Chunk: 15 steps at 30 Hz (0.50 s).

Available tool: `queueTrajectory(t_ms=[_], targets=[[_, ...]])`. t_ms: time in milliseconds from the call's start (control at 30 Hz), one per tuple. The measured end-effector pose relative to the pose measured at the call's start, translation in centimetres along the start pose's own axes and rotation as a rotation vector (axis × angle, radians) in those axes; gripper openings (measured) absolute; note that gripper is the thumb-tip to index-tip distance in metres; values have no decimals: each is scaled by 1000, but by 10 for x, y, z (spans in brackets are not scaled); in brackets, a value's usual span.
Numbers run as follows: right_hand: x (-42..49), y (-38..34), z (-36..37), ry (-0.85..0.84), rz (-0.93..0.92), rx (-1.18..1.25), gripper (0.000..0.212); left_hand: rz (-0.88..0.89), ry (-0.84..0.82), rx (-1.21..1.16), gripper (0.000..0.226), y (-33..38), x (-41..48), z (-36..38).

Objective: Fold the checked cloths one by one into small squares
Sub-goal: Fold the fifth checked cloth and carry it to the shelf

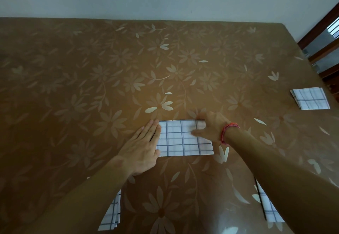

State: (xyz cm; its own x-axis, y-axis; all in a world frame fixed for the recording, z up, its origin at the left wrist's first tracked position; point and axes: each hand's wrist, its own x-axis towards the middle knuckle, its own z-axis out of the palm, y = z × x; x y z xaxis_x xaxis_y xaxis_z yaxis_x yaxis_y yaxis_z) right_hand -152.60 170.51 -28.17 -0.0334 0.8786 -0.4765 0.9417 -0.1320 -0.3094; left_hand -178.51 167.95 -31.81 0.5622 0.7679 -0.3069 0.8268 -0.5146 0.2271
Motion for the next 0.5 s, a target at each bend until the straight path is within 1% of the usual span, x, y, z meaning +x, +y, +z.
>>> queueTrajectory(t_ms=[67,133,200,300,333,400,500], targets=[[0,-1,3,68,-3,77,22,-6,-1,5,69,2,0,1],[-3,2,7,104,-8,85,14,-21,22,-13,73,5,1,0],[-6,2,8,123,-12,119,14,-38,46,-73,77,8,2,-3],[-11,4,12,149,34,176,15,-67,96,-210,86,10,3,-6],[-14,3,13,157,56,199,14,-66,119,-243,83,12,3,-8],[-19,5,15,190,95,283,12,-48,164,-283,70,15,0,-9],[-33,5,20,268,186,498,13,-1,232,-317,61,22,-8,-6]])
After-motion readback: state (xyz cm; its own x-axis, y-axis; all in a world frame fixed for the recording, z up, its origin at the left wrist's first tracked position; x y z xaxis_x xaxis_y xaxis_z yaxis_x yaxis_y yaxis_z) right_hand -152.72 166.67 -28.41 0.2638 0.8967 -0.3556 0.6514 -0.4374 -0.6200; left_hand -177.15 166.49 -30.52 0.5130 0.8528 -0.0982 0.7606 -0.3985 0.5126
